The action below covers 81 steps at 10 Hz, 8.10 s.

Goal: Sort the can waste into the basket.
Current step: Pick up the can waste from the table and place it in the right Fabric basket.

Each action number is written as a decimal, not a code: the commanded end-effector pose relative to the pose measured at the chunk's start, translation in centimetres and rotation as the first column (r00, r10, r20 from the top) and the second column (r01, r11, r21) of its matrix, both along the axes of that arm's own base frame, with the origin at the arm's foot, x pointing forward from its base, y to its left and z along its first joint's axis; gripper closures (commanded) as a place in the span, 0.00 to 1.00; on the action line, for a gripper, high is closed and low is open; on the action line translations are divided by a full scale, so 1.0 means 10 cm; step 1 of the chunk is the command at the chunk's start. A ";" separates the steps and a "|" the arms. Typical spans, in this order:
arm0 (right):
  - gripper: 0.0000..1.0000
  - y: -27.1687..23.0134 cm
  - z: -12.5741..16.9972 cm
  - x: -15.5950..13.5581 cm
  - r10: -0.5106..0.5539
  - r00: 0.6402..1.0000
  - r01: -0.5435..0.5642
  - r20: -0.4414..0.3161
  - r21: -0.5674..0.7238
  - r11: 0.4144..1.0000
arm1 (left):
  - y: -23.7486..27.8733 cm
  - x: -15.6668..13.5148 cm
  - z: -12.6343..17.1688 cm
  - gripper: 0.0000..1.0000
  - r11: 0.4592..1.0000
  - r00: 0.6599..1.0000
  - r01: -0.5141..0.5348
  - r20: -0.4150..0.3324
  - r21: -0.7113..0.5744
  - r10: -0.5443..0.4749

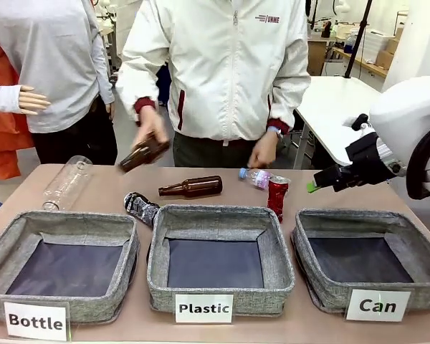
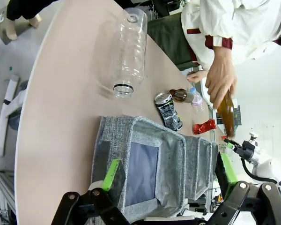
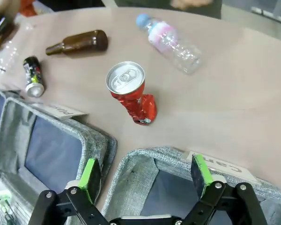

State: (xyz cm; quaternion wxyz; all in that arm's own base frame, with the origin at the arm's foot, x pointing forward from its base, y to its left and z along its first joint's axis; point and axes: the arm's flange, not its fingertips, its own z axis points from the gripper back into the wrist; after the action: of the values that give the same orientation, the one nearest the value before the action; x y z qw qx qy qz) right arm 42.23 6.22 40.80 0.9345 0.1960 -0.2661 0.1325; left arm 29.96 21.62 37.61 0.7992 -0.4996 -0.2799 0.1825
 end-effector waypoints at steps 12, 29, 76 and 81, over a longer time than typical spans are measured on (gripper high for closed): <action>0.00 -0.34 -0.94 1.25 0.527 0.821 -0.561 0.219 0.144 0.815 | 0.35 -1.31 0.61 0.00 0.925 0.936 0.325 -0.073 -0.199 -0.344; 0.00 -0.08 -1.28 1.17 0.636 0.692 -0.702 0.342 0.115 0.703 | -0.49 -0.51 0.44 0.00 0.876 0.895 0.412 -0.067 -0.251 -0.441; 0.00 -0.17 -1.05 1.26 0.667 0.725 -0.664 0.172 -0.079 0.743 | -0.49 -0.51 0.44 0.00 0.876 0.895 0.412 -0.067 -0.251 -0.441; 0.00 0.01 -1.21 1.39 0.731 0.649 -0.749 0.212 0.006 0.663 | -0.49 -0.51 0.44 0.00 0.876 0.895 0.412 -0.067 -0.251 -0.441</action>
State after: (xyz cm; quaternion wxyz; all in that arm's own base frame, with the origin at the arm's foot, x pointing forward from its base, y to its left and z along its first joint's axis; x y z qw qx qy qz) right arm 55.51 6.38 28.80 0.7752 0.3054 -0.2540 0.4912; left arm 25.30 16.64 41.99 0.7721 -0.6252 -0.0918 0.0678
